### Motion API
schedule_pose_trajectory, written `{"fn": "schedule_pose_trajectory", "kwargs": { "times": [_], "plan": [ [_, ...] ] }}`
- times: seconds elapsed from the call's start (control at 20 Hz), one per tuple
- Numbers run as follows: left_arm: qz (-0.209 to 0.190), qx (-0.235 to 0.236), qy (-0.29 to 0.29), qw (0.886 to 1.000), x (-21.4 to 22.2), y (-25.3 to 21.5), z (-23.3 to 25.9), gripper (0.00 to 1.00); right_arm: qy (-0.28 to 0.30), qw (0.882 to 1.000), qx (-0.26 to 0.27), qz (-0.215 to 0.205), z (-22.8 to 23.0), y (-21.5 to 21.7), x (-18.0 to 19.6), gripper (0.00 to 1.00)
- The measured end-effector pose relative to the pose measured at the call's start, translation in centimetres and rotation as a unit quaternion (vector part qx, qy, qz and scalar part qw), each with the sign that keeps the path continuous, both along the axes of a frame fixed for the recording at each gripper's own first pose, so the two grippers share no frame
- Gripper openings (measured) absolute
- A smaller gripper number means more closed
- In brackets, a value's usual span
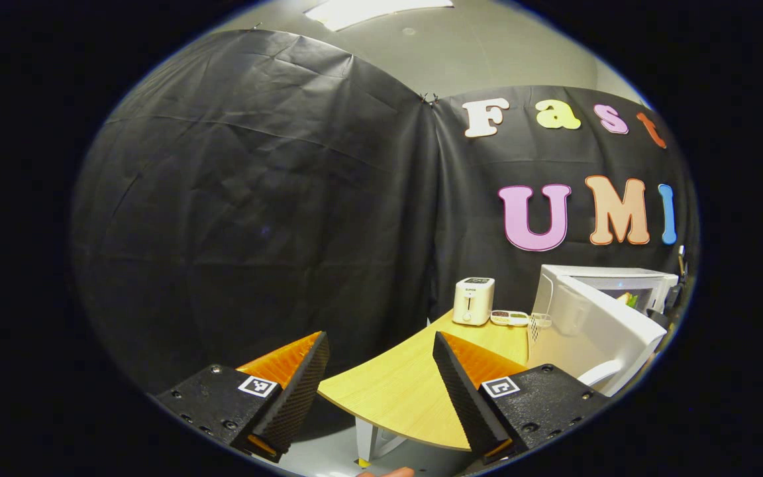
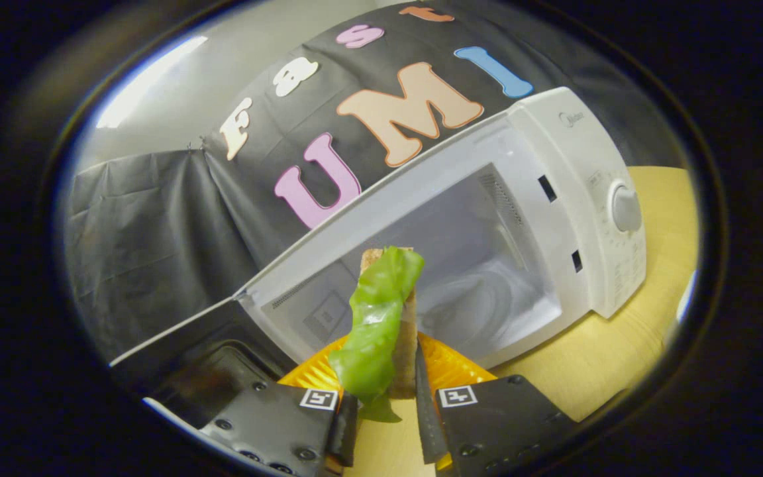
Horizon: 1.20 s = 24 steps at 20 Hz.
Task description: Open the microwave oven with the left hand, put the food in, and close the microwave oven.
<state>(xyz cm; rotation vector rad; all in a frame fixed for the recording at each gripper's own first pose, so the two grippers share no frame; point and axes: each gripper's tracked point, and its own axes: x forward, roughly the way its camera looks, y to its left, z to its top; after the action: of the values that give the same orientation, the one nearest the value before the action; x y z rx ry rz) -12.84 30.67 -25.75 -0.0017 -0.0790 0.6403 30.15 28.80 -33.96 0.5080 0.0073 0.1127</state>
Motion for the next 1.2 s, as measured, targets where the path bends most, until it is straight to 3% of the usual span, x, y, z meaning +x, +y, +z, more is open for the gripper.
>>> {"fn": "schedule_pose_trajectory", "kwargs": {
  "times": [0.15, 0.2, 0.6, 0.65, 0.85, 0.9, 1.05, 1.1, 1.2],
  "plan": [
    [0.0, 0.004, -0.001, 1.0, 0.0, 0.1, 0.1, 0.93, -0.001, 1.0, -0.007, 0.001, -0.4, 0.7, 2.0, 0.34],
    [-0.003, 0.004, 0.0, 1.0, 0.0, 0.0, 0.1, 0.96, 0.0, 1.0, -0.019, -0.005, -0.6, 0.5, 2.7, 0.33],
    [-0.01, 0.012, -0.008, 1.0, -0.3, -0.2, 0.9, 0.94, 0.009, 0.993, -0.111, -0.039, -1.1, -0.2, 6.5, 0.34],
    [-0.007, 0.012, -0.007, 1.0, -0.4, -0.1, 0.9, 0.94, 0.011, 0.991, -0.124, -0.045, -1.2, -0.4, 6.9, 0.4],
    [-0.004, 0.014, -0.007, 1.0, -0.5, 0.2, 0.9, 0.96, 0.024, 0.986, -0.157, -0.049, -1.5, -0.8, 7.5, 0.46],
    [-0.006, 0.013, -0.006, 1.0, -0.4, 0.1, 0.9, 0.94, 0.025, 0.984, -0.171, -0.049, -1.6, -0.9, 7.7, 0.53],
    [-0.011, 0.012, -0.007, 1.0, -0.3, -0.1, 0.9, 0.94, 0.035, 0.979, -0.193, -0.064, -1.9, -1.8, 8.0, 0.56],
    [-0.012, 0.013, -0.007, 1.0, -0.4, -0.1, 1.0, 0.94, 0.042, 0.976, -0.199, -0.077, -1.8, -2.6, 8.2, 0.7],
    [-0.011, 0.015, -0.009, 1.0, -0.5, -0.2, 1.1, 0.94, 0.064, 0.971, -0.212, -0.093, -2.6, -4.4, 8.2, 0.87]
  ]
}}
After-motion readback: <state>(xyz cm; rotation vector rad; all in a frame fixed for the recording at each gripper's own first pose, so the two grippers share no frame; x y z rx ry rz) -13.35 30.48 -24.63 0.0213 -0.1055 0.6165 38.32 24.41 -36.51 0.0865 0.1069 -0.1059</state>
